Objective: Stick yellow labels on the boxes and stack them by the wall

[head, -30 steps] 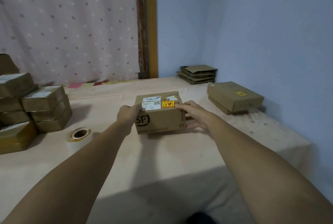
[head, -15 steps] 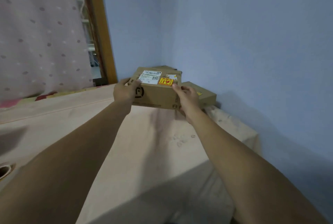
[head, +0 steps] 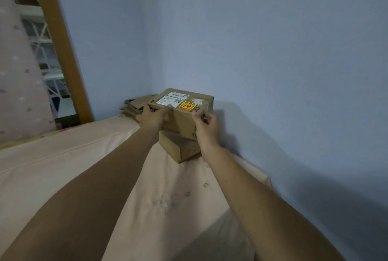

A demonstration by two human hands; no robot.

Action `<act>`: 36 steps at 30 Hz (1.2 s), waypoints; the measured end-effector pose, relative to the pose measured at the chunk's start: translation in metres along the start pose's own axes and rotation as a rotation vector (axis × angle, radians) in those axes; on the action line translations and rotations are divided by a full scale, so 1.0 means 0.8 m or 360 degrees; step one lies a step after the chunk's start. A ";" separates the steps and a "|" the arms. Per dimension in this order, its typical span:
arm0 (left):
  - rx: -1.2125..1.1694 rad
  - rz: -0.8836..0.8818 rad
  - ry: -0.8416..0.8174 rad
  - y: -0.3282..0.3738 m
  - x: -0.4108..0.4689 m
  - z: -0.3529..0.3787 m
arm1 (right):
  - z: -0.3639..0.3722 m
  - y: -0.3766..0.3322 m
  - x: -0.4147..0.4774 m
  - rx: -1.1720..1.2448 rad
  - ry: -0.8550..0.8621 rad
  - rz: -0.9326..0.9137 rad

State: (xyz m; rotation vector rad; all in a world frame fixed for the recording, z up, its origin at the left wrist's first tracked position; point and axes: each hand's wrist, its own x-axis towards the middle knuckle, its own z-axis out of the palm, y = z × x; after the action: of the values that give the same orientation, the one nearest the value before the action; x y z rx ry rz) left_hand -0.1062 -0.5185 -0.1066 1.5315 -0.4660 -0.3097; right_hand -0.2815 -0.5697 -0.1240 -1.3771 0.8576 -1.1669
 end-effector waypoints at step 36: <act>0.0636 0.0063 -0.0289 -0.024 -0.050 -0.032 | 0.060 0.037 -0.042 -0.0955 -0.0337 0.0048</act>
State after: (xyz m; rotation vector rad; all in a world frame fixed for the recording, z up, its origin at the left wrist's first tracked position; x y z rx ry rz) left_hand -0.1272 -0.4779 -0.1293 1.8877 -0.7332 -0.3405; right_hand -0.2407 -0.5289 -0.1559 -1.9227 1.1191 -0.7416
